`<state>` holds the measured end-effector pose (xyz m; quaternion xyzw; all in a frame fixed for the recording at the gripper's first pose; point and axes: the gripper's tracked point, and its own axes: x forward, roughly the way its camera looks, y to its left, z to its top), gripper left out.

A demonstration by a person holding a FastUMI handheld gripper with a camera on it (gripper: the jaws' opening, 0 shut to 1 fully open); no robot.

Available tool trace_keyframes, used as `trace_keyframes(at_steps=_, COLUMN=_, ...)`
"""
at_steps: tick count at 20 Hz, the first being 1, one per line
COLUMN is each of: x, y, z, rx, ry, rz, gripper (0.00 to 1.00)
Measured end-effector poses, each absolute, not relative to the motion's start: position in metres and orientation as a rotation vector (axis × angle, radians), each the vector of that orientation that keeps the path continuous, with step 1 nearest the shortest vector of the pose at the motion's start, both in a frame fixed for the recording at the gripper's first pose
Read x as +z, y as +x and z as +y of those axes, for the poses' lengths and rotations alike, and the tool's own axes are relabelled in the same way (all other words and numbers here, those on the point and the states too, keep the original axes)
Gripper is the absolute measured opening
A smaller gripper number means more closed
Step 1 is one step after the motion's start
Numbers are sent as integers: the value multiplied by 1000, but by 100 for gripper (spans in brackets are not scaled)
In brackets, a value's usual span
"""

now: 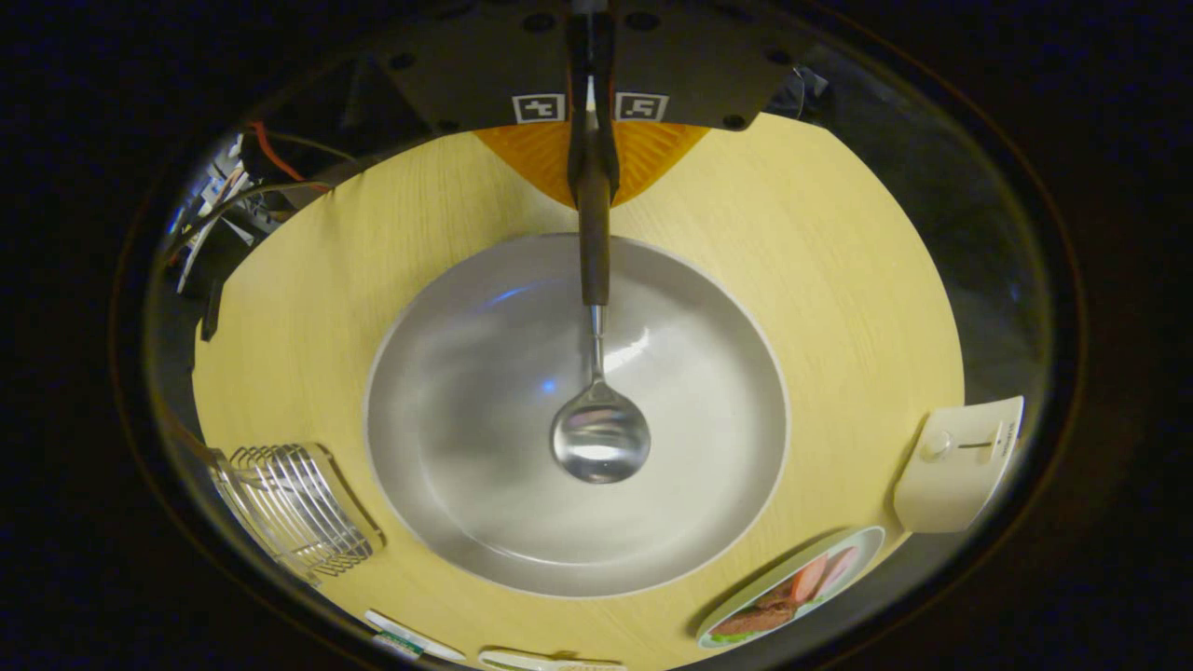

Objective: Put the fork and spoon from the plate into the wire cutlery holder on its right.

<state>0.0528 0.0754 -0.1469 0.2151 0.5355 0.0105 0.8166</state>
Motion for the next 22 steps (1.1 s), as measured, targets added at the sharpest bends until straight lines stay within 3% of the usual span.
trace_keyframes(at_steps=11, x=-103, y=-1, z=48, rx=48, ry=365, rz=1176, gripper=5)
trace_keyframes(at_steps=22, x=-42, y=-57, z=-47, rx=-33, ry=405, rz=1175, gripper=5)
